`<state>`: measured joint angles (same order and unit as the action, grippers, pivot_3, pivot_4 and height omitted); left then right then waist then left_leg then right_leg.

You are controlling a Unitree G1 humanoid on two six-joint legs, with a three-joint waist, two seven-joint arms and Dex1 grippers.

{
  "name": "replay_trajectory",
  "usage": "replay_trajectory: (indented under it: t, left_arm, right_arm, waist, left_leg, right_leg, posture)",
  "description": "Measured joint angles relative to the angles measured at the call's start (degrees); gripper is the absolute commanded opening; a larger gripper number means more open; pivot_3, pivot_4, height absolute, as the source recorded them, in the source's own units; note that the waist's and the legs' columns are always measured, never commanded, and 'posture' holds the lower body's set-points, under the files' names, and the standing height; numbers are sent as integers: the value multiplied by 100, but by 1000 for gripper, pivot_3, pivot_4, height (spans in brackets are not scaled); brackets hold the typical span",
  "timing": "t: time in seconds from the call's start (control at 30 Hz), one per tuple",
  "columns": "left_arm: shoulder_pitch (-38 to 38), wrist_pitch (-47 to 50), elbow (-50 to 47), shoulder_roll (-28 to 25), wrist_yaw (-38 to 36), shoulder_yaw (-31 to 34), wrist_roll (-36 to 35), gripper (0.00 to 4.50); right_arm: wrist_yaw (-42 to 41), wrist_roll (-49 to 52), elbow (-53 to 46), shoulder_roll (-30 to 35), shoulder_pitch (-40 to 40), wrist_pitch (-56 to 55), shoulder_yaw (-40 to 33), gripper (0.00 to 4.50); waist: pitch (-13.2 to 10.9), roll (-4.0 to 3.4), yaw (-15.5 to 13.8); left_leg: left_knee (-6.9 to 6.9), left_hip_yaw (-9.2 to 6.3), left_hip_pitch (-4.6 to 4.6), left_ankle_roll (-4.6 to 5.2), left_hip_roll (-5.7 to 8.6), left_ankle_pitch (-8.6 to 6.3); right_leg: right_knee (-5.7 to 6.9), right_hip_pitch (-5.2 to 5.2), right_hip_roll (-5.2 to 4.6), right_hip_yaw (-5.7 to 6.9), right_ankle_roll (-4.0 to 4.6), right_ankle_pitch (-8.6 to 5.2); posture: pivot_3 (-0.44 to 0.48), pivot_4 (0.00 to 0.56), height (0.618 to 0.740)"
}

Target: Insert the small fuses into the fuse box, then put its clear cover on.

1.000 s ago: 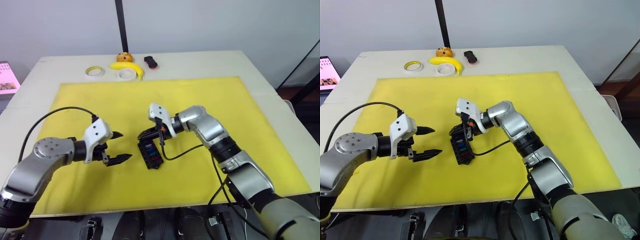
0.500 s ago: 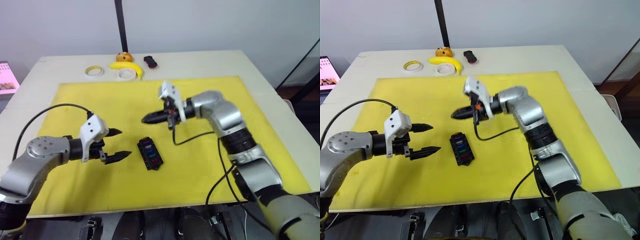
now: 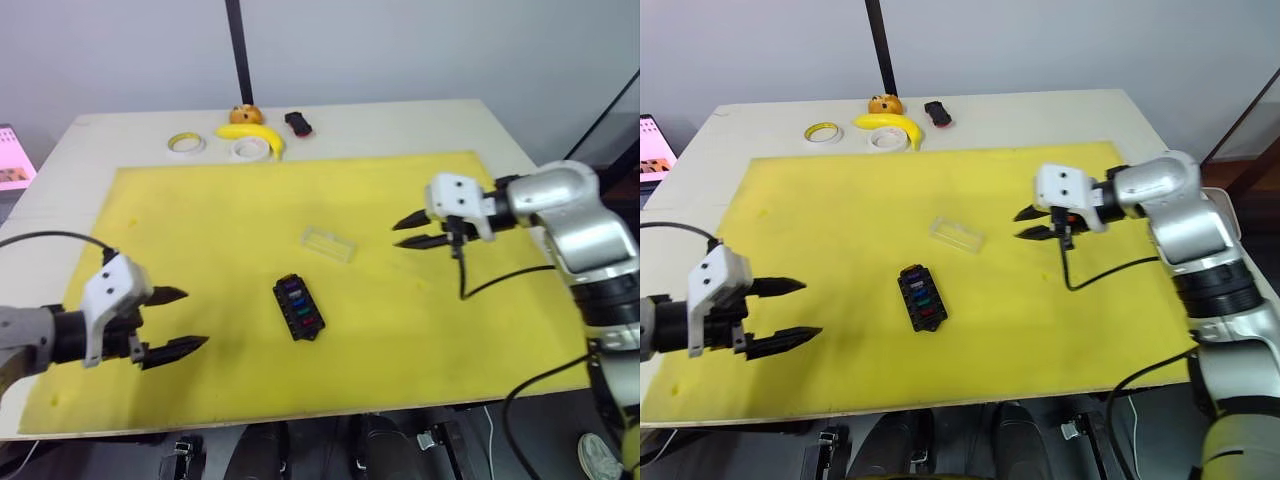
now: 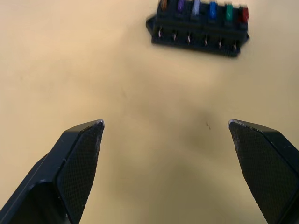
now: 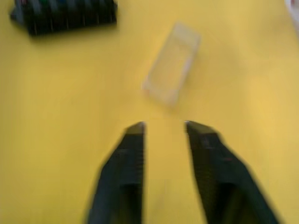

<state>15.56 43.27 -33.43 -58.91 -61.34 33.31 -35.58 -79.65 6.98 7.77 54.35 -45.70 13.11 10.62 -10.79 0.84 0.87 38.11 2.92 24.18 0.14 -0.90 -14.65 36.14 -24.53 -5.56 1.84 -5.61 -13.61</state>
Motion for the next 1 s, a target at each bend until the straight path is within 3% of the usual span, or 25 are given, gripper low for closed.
replay_trajectory:
  t: [0.1, 0.13, 0.27, 0.37, 0.5, 0.7, 1.0]
  left_arm:
    - [355, -13, -17, 11, -140, 362, 21, 4500]
    - [429, -15, -19, 24, -175, 419, 33, 4500]
    - [381, 12, -189, 130, -86, 404, -24, 4500]
    - [112, 89, -641, 372, 296, -11, -246, 4500]
    - [-266, 463, -1309, 1042, 1354, -939, -392, 4500]
    - [-577, 1183, -1991, 2210, 3460, -2525, 46, 4500]
    - [-538, 1644, -2280, 3165, 5098, -4051, 677, 4500]
  right_arm:
    - [7, -188, 444, 332, 107, -396, -69, 4367]
    - [13, -229, 563, 378, 140, -472, -91, 4446]
    - [46, -230, 708, 374, 251, -532, -155, 4446]
    - [142, -179, 367, 143, 270, -385, -180, 4446]
    - [308, 4, -320, -228, 453, 18, -178, 4446]
    - [551, 297, -1331, -644, 602, 740, -138, 4446]
    - [919, 327, -1535, -905, 497, 1246, 32, 4446]
  waist:
    - [0, 0, -7]
    - [0, 0, -6]
    - [0, -1, -6]
    - [0, -1, -5]
    - [2, -2, -21]
    - [6, 1, -43]
    - [6, 1, -44]
  left_leg:
    - [1, 3, 0, 0, 0, 0]
    - [1, 3, 0, 0, -1, 0]
    - [1, 1, -1, 0, -4, 0]
    - [0, -2, 0, 0, -7, 0]
    - [1, -7, 0, 0, -6, 0]
    - [10, -15, -1, 2, -3, -1]
    - [10, -17, -5, 2, 2, -1]
  right_leg:
    - [-3, 1, -1, -1, 3, -2]
    - [-3, 1, -1, -3, 3, -2]
    - [-2, 1, -1, -5, 3, -1]
    - [-1, 1, -1, -8, -5, 3]
    - [3, 3, -2, -12, -19, 13]
    - [6, 12, -4, -12, -19, 15]
    - [5, 14, -3, -10, -14, 13]
  posture:
    - [0, 150, 740]
    - [0, 150, 740]
    - [0, 150, 740]
    - [0, 150, 740]
    - [0, 150, 740]
    - [0, 150, 740]
    - [0, 150, 740]
